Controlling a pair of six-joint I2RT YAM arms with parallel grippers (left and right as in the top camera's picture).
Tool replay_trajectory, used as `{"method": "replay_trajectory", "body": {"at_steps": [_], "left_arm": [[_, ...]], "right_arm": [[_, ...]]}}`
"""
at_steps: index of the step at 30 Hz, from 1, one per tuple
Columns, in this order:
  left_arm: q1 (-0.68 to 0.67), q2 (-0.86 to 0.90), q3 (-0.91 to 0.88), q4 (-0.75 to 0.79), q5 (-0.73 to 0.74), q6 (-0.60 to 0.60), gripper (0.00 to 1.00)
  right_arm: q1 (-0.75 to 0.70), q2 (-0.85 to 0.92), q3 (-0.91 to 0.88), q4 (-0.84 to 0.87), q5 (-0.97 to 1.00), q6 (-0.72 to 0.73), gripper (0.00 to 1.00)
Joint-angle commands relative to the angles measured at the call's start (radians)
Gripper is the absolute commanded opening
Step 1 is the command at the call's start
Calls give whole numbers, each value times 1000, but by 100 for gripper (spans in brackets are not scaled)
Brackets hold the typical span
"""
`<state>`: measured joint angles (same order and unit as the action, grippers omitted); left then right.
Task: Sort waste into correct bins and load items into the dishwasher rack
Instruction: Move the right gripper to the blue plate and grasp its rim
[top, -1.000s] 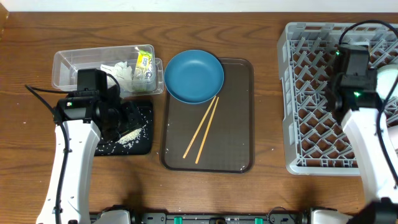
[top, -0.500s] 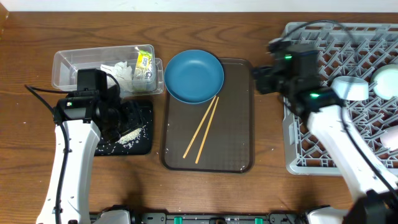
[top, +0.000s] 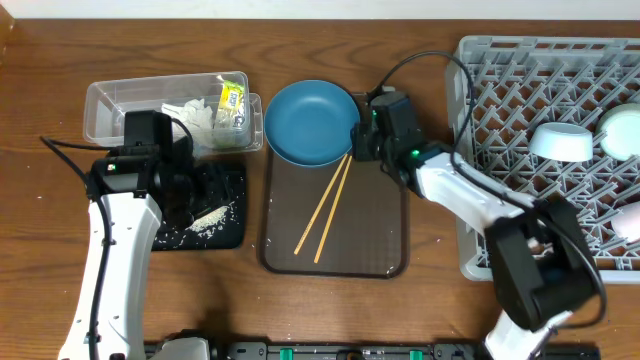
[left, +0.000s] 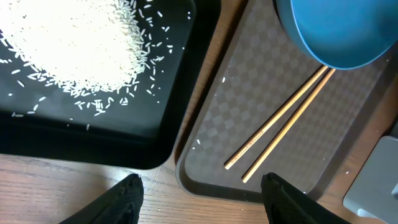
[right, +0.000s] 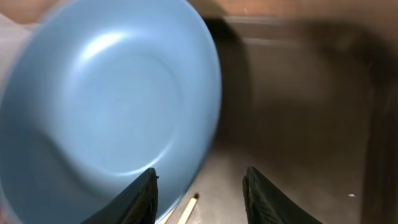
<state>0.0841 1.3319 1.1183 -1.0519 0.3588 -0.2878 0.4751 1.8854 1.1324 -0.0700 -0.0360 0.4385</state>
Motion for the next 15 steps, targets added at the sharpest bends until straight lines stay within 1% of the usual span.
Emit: {"method": "replay_trajectory", "body": {"at_steps": [1,4,6,14,15], "left_arm": [[4,-7,5,-6,-13,5,64],[5,-6,5,-6,-13,5,64],[4,-6,5,-6,-13,5,64],[4,-6,5,-6,-13,5,64],[4,-6,5,-6,-13,6,64]], "right_arm": [[5,66,60,3,12,63,43],[9,114,84,2,-3,63,42],[10,127,86,3,2,67,37],[-9,109,116,2,77,69,1],[-14,102,121,0,82,69,1]]}}
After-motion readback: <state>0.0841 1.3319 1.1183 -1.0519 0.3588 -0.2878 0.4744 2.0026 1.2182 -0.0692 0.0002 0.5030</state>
